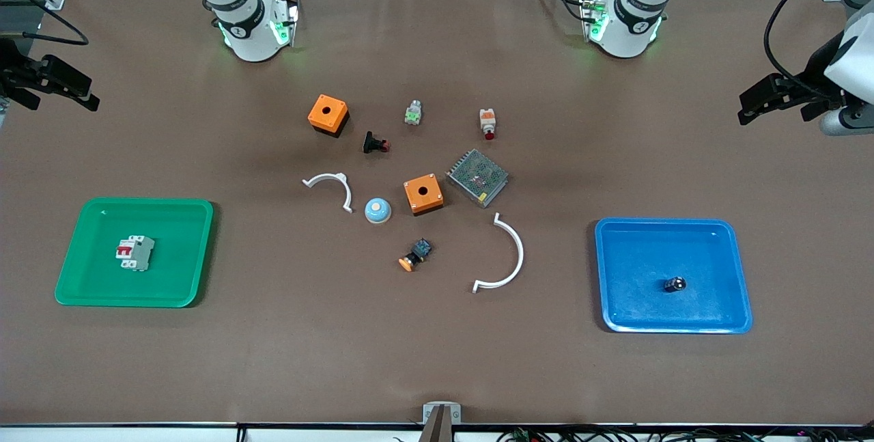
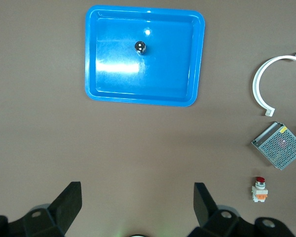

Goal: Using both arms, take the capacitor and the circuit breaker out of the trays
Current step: 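Move the left gripper down over the black capacitor in the blue tray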

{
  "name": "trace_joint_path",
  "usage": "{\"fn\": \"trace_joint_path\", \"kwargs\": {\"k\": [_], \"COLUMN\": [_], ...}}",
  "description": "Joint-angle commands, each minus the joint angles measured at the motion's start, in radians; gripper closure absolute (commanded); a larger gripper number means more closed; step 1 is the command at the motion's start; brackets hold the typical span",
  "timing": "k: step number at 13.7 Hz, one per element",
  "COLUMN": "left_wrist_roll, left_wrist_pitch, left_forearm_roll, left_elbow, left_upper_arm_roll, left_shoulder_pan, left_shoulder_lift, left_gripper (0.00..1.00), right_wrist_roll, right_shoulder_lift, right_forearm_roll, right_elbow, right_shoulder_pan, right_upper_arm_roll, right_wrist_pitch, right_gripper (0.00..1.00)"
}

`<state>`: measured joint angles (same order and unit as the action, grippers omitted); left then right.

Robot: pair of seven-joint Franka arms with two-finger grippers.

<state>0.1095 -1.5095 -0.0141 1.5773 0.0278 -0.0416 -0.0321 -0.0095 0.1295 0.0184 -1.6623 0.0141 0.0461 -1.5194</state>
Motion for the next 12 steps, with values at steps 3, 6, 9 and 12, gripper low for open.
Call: {"fn": "trace_joint_path", "kwargs": {"k": [3, 6, 9, 12], "left_wrist_roll": [-0.007, -0.014, 0.004, 0.004], "left_wrist_pitch": [0.008, 0.005, -0.140, -0.317], "left_forearm_roll": [-0.009, -0.075, -0.064, -0.060], "left_elbow": [-0.033, -0.080, -0.073, -0.074], "left_upper_arm_roll": [-0.003, -0.002, 0.000, -0.002], "left_shoulder_pan": [-0.001, -0.003, 0.005, 0.034], "left_shoulder_lift": [0.024, 0.098, 0.214, 0.357], "left_gripper": [0.00, 0.00, 0.00, 0.00], "right_wrist_roll": [0.005, 0.006, 0.008, 0.003], "right_shoulder_lift": [0.021, 0.018, 0.016, 0.001], "right_forearm_roll": [0.015, 0.015, 0.017, 0.009], "right_elbow": [-0.019, -0.017, -0.013, 0.016], "right_shoulder_pan": [-0.002, 0.001, 0.003, 0.003], "right_upper_arm_roll": [0.000, 0.000, 0.000, 0.001], "right_wrist_pitch": [-0.008, 0.001, 0.002, 0.004], "right_gripper": [0.00, 0.00, 0.00, 0.00]}}
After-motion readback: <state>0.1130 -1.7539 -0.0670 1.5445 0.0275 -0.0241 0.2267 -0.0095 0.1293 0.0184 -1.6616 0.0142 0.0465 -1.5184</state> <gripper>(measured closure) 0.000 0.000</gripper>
